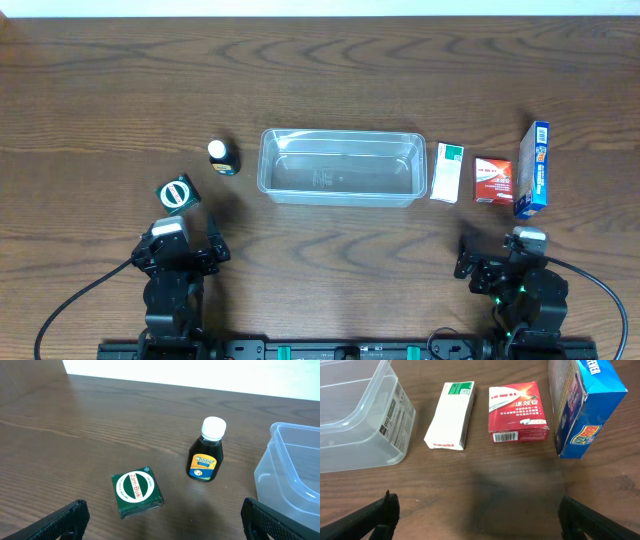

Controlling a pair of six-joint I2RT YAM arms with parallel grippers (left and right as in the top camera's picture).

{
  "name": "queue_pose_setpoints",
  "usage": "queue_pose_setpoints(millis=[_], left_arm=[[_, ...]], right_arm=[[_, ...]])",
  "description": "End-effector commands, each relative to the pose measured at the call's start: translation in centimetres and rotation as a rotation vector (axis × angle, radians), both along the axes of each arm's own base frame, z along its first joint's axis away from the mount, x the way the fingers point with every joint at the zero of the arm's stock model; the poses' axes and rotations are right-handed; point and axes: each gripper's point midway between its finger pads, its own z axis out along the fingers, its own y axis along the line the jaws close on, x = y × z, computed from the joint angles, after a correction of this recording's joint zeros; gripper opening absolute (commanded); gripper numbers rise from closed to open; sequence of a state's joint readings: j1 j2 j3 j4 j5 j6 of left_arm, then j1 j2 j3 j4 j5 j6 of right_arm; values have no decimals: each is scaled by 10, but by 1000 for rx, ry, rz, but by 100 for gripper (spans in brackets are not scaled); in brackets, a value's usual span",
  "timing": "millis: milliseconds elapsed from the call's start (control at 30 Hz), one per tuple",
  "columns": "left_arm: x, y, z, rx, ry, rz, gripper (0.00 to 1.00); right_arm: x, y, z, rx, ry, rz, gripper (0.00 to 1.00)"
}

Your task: Pack container

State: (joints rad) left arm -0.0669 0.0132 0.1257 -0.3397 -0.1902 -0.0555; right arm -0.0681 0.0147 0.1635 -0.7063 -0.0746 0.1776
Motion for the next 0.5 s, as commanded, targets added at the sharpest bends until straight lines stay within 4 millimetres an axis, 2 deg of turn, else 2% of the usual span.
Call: queue_pose_setpoints(millis=[0,467], left_arm=[[-1,1,-11,-9,27,10,98],[-1,1,-12,-9,32,10,98]], right_arm=[[0,-3,0,-13,-3,-9,99],[0,-3,0,-13,-2,-10,99]])
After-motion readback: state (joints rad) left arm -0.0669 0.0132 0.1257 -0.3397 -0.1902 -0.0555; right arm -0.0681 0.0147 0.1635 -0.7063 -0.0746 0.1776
